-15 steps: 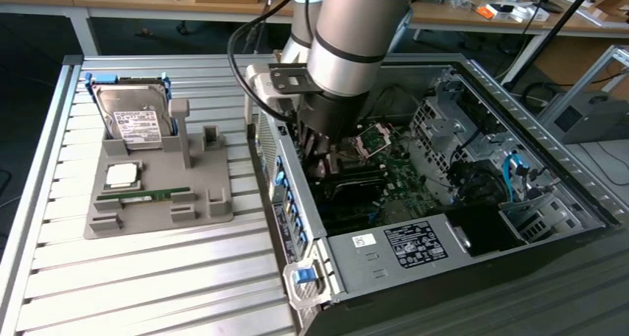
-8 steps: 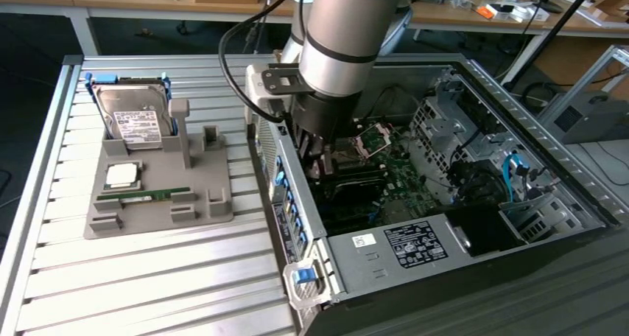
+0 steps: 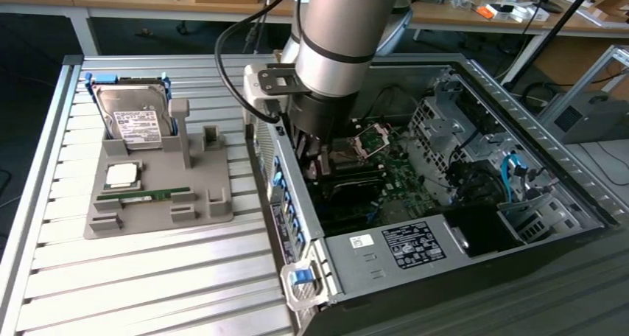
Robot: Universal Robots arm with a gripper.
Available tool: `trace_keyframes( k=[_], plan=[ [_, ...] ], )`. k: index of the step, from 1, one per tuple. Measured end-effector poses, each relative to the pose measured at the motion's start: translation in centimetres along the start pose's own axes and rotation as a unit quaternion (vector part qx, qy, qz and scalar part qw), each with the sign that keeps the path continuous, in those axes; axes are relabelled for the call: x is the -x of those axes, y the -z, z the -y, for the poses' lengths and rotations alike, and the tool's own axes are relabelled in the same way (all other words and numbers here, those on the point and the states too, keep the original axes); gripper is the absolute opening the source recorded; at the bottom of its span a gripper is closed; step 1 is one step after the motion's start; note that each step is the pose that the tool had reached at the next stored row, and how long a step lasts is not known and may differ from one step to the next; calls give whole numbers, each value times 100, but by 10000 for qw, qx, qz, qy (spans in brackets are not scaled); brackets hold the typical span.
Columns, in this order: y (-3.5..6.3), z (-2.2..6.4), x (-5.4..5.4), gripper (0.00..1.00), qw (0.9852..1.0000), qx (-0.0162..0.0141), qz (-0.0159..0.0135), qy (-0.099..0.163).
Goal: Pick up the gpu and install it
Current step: 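Press down on the gpu until it lock into place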
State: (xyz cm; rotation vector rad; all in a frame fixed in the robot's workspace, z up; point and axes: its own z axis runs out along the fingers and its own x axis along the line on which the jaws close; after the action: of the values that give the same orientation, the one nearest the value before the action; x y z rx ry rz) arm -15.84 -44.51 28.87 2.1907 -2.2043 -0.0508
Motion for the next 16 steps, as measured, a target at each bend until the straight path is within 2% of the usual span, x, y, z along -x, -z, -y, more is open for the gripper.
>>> trace_keyframes(
  k=[5,8,12,16],
  plan=[
    [-2,-5,0,11,10000,1,-1,-1],
    [-17,62,1,11,10000,16,0,-1],
    [-47,210,1,11,10000,55,1,1],
    [-61,275,2,11,10000,72,0,0]
  ],
)
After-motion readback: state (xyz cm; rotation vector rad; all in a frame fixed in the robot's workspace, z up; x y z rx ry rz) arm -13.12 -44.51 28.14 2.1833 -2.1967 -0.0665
